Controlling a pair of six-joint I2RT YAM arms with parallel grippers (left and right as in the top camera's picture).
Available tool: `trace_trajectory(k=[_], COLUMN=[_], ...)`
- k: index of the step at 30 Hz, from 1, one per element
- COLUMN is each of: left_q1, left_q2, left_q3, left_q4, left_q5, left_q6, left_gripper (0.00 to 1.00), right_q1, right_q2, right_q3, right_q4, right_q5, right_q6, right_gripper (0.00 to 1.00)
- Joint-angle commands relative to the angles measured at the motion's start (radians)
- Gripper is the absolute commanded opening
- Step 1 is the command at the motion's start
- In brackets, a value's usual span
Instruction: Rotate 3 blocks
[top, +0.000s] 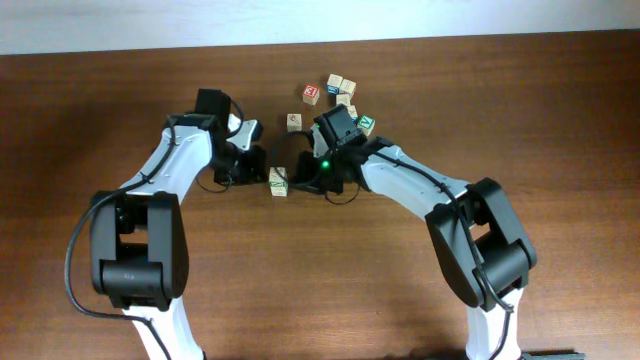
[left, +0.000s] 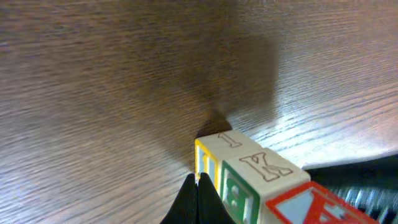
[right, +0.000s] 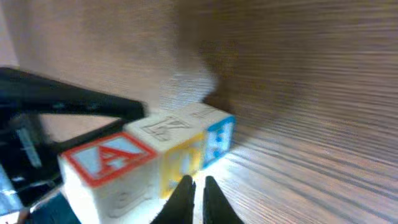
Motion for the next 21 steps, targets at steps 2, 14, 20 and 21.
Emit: trace_trajectory(k=[2, 14, 20, 21], left_q1=[0.067, 0.054, 0.005, -0.005], left_q2=[0.004, -0.170, -0.382, -0.410], left_q3=[0.123, 0.460, 0.460, 0.460], left_q4=[-0.064, -0.303, -0.322, -0.325], left_q5=[-0.011, -0.156, -0.332, -0.362], left_q6=[0.023, 0.049, 0.048, 0.048], left_gripper=[0.00, 0.00, 0.00, 0.00], right_q1=[-0.088, -0.136, -0.141, -0.141], right_q2=[-0.078, -0.468, -0.553, -0.560], right_q3=[-0.003, 0.103, 0.140, 0.149], right_q4=[-0.055, -0.359, -0.420, -0.434], right_q5=[0.048, 0.415, 0.430, 0.435], right_q6=[-0.077, -0.322, -0.393, -0.409], right_gripper=[0.15, 0.39, 0.54, 0.60])
